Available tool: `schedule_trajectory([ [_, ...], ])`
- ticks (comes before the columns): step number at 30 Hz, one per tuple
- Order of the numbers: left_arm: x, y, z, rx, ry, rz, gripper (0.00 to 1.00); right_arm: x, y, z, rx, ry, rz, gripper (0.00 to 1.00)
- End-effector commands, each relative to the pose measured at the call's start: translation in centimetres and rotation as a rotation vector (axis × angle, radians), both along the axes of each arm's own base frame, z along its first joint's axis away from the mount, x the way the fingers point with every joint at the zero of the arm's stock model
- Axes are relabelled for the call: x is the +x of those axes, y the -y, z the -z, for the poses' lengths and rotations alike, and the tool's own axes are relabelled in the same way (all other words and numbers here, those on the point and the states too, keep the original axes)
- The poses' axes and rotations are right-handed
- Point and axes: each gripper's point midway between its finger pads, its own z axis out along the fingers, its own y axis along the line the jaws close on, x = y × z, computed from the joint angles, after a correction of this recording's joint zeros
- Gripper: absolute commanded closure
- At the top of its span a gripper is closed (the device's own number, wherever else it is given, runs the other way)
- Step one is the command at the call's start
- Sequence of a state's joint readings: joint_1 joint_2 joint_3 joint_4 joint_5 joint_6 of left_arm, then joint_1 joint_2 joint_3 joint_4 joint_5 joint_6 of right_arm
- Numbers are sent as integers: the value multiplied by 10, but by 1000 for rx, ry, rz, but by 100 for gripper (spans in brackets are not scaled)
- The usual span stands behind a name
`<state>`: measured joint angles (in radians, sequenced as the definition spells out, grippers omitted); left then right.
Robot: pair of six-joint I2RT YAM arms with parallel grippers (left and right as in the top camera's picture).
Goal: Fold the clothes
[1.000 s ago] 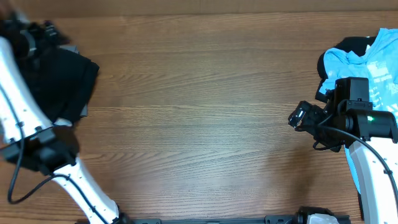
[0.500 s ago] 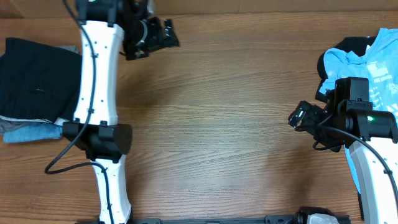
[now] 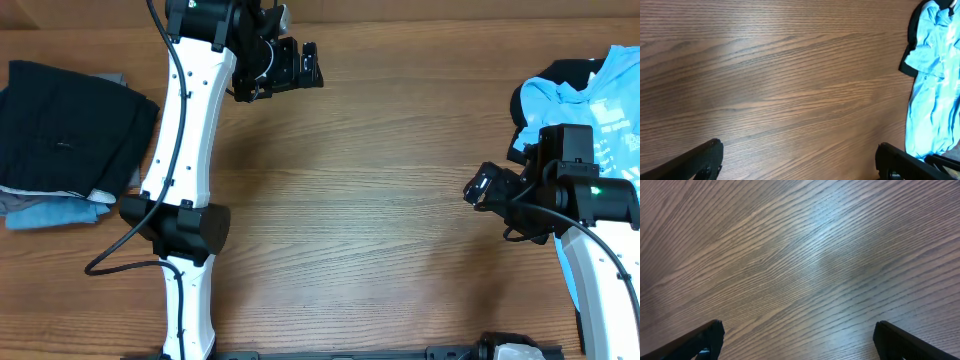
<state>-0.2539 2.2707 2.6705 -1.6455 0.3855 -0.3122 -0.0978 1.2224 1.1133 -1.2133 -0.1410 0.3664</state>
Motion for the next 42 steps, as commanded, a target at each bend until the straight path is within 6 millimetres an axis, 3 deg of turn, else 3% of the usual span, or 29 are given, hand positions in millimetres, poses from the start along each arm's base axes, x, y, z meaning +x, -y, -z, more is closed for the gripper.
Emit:
schedule_trajectory([
  [1, 0, 1, 1, -3, -4, -1, 0, 3, 3, -3, -11, 12, 6, 0],
  [11, 0, 1, 1, -3, -4, -1, 0, 2, 2, -7, -13, 31, 5, 0],
  [16, 0, 1, 1, -3, -4, -1, 0, -6, 1, -34, -24, 148, 5, 0],
  [20, 0, 1, 1, -3, -4, -1, 0, -24, -6, -73, -37, 328, -19, 0],
  [22, 0, 1, 1, -3, -4, -1, 0, -52, -27, -109, -71, 518, -142, 0],
  [27, 0, 1, 1, -3, -4, -1, 0, -84, -27, -139, -126, 707, -187, 0],
  [30, 0, 1, 1, -3, -4, -1, 0, -114, -24, -155, -109, 850, -180, 0],
  [35, 0, 1, 1, -3, -4, -1, 0, -143, -18, -151, -96, 978, -166, 0],
  [38, 0, 1, 1, -3, -4, -1, 0, -143, -18, -143, -90, 1019, -158, 0],
  [42, 0, 1, 1, -3, -4, -1, 0, -126, -22, -134, -74, 1130, -139, 0],
])
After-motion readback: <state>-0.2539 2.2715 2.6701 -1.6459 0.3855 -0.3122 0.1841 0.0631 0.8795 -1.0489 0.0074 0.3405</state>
